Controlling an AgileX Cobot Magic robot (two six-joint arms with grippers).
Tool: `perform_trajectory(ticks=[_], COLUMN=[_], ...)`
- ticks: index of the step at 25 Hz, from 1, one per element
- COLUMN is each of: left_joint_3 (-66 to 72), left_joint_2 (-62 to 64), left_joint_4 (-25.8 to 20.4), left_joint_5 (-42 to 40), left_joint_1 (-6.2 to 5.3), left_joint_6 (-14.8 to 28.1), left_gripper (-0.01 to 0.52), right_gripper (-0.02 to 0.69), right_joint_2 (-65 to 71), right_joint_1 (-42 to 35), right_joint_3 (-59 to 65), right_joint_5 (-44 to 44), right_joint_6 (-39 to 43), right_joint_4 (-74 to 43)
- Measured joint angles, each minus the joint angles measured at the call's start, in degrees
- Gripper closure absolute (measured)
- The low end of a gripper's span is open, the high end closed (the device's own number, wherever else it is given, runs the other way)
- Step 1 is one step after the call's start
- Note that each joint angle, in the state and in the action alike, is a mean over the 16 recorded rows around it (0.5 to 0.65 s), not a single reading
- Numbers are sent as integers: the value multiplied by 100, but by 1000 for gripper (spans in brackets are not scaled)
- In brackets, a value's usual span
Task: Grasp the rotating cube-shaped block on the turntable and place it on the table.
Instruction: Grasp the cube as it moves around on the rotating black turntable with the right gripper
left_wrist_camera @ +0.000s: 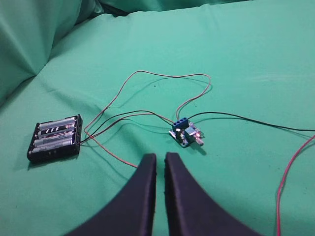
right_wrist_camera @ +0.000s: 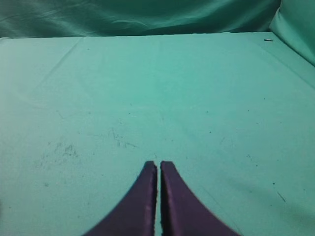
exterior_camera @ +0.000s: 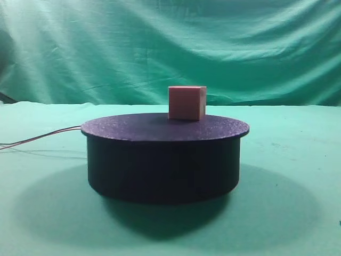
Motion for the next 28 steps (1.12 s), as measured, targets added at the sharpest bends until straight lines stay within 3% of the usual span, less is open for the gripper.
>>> perform_trajectory(ticks=[13,23,28], left_joint_3=[0,0,0], left_joint_2=[0,0,0], left_joint_4=[0,0,0], left_joint_5=[0,0,0], left_joint_1=[0,0,0], left_joint_6=[0,0,0], left_gripper=[514,514,514], right_gripper=[665,665,665], right_joint_2=[0,0,133], right_joint_1=[0,0,0], right_joint_3=[2,-64,-545], right_joint_5=[-74,-1810,-1938], right_joint_6=[-1,100,172], right_joint_4=[-28,-161,-177])
